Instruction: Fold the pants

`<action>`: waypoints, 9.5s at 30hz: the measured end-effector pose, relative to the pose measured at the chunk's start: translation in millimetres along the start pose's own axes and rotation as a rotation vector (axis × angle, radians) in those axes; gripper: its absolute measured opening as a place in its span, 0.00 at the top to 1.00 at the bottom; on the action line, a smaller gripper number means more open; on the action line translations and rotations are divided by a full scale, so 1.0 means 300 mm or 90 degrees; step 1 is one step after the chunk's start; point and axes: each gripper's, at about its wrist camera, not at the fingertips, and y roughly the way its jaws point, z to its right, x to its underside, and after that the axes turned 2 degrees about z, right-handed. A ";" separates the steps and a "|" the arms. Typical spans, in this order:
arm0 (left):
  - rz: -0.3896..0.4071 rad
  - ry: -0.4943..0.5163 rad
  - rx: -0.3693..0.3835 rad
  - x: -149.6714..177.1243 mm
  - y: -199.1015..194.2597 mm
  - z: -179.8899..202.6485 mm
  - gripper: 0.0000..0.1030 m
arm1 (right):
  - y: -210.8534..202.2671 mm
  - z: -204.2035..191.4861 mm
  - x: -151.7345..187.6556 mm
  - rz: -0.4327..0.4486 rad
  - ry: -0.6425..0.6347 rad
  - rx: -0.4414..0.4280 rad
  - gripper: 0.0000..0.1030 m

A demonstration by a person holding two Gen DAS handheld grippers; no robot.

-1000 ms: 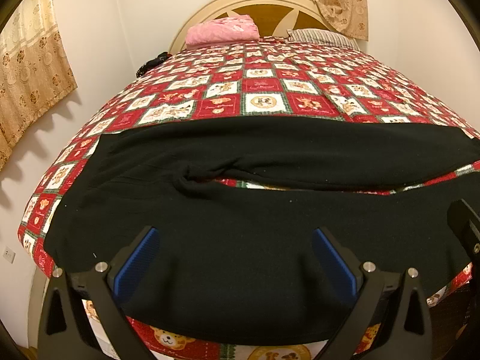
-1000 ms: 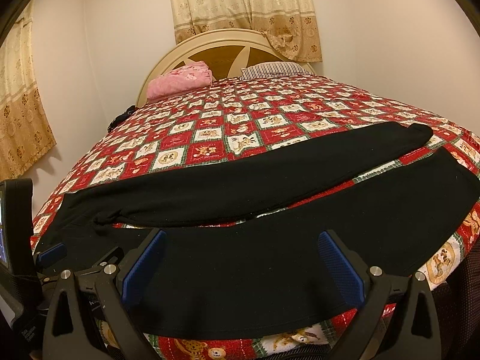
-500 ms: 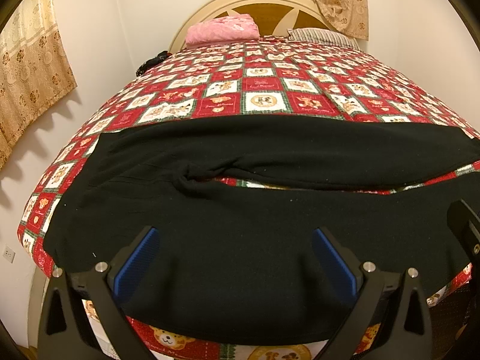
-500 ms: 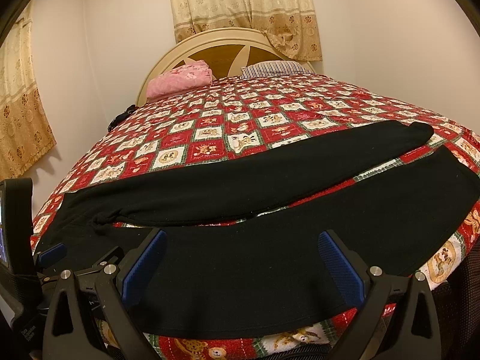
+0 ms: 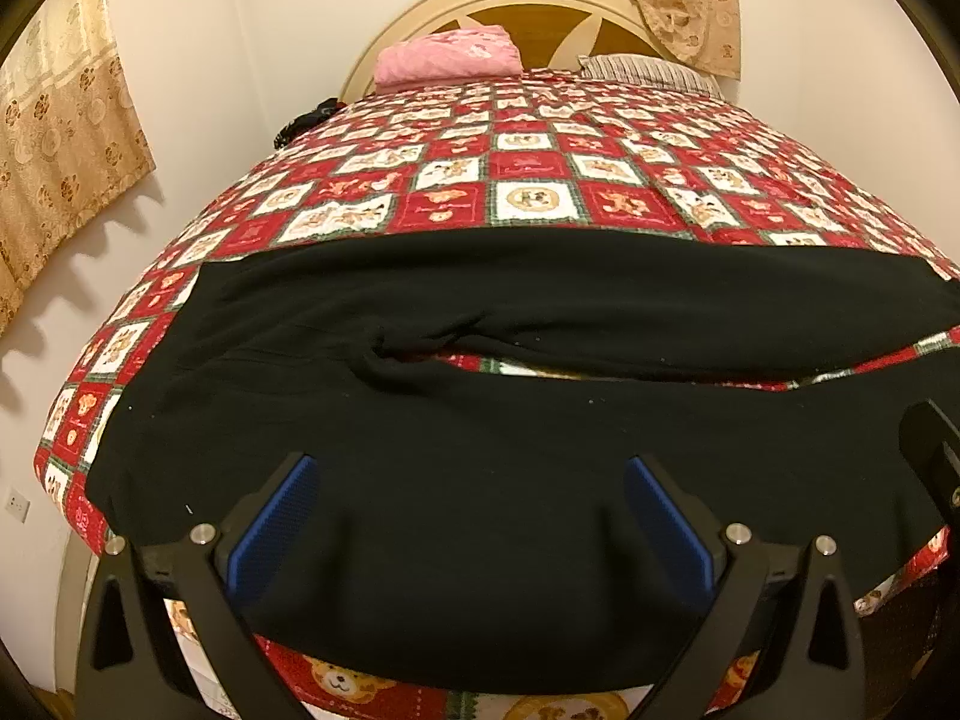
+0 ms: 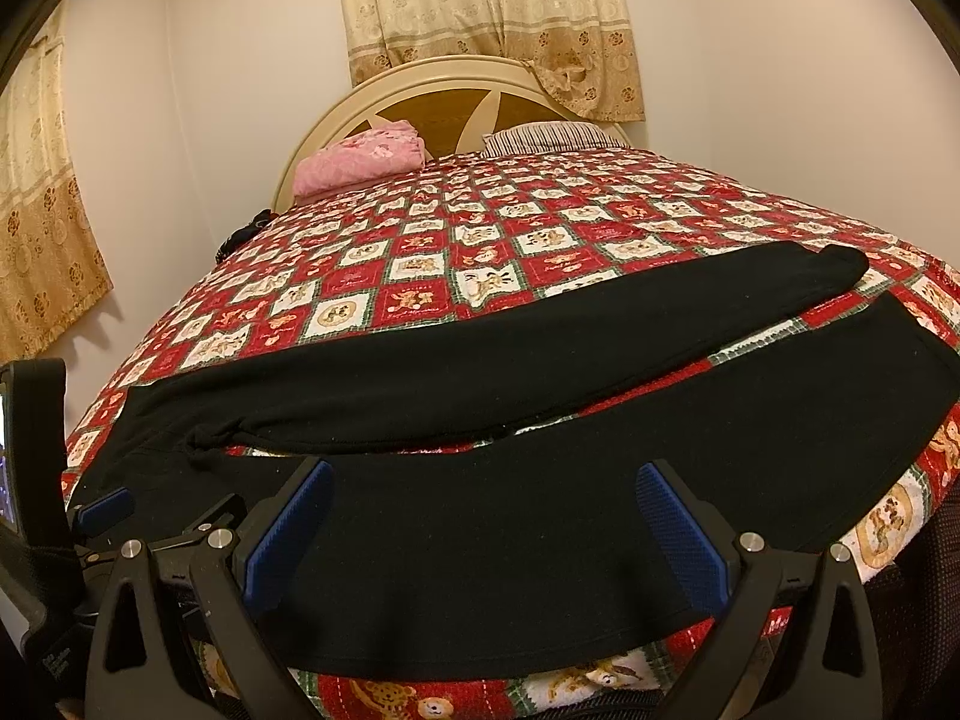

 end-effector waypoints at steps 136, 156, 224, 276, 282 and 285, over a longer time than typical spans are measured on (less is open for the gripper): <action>0.113 -0.190 -0.128 0.016 0.079 -0.770 0.19 | 0.479 -0.599 -0.028 -0.267 -0.082 -0.589 0.22; 0.010 -0.251 -0.133 0.086 0.244 -0.842 0.03 | 0.773 -0.743 -0.111 -0.426 -0.058 -0.648 0.23; -0.006 -0.184 -0.206 0.017 0.262 -0.632 0.00 | -0.201 0.799 -0.105 0.024 0.251 0.074 0.82; 0.069 -0.098 -0.179 -0.037 0.143 -0.472 0.00 | -0.060 0.398 -0.159 0.049 -0.032 -0.082 0.50; 0.064 -0.067 -0.111 -0.031 0.153 -0.365 0.00 | 0.140 0.001 -0.092 -0.065 -0.071 -0.334 0.50; 0.048 -0.049 -0.086 -0.026 0.191 -0.323 0.00 | 0.247 -0.212 -0.024 -0.134 -0.156 -0.391 0.50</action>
